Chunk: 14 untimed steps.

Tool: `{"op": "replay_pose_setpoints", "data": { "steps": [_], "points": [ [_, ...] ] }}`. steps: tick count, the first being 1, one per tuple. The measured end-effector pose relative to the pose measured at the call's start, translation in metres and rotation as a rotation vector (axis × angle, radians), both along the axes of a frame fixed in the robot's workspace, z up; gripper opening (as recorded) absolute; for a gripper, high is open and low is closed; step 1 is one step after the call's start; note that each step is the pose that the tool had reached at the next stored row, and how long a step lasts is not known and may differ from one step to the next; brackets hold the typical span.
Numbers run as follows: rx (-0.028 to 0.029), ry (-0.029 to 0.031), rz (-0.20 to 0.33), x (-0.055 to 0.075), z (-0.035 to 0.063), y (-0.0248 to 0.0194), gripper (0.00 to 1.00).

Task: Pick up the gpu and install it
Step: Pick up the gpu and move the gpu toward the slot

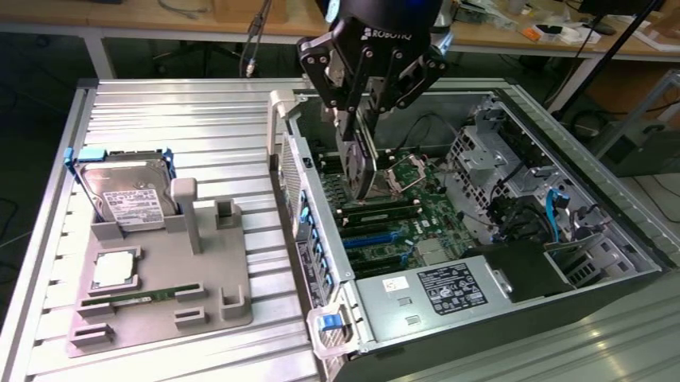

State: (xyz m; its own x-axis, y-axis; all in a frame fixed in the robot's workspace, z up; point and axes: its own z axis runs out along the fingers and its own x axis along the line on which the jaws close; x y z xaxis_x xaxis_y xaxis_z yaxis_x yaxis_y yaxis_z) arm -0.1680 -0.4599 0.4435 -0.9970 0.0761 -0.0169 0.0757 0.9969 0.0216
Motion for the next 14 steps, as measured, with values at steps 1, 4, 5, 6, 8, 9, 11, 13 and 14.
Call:
{"op": "replay_pose_setpoints", "data": {
  "steps": [1,4,5,6,8,9,11,13,14],
  "points": [
    [0.0001,0.0000,0.000,0.0007,0.0000,0.0000,0.27],
    [0.0001,0.0000,0.000,0.0027,0.0000,0.0000,0.27],
    [0.0000,0.0000,0.000,0.0034,0.0000,0.0000,0.27],
    [0.0001,0.0000,0.000,0.0039,0.0000,0.0000,0.27],
    [0.0000,0.0000,0.000,0.0052,0.0000,0.0000,0.27],
    [0.0000,0.0000,0.000,0.0057,0.0000,0.0000,0.27],
    [0.0001,0.0000,0.000,0.0070,-0.0001,0.0000,0.27],
    [0.0000,0.0000,0.000,0.0082,0.0000,0.0000,0.27],
    [0.0000,0.0000,0.000,0.0088,0.0000,0.0000,0.27]
  ]
}}
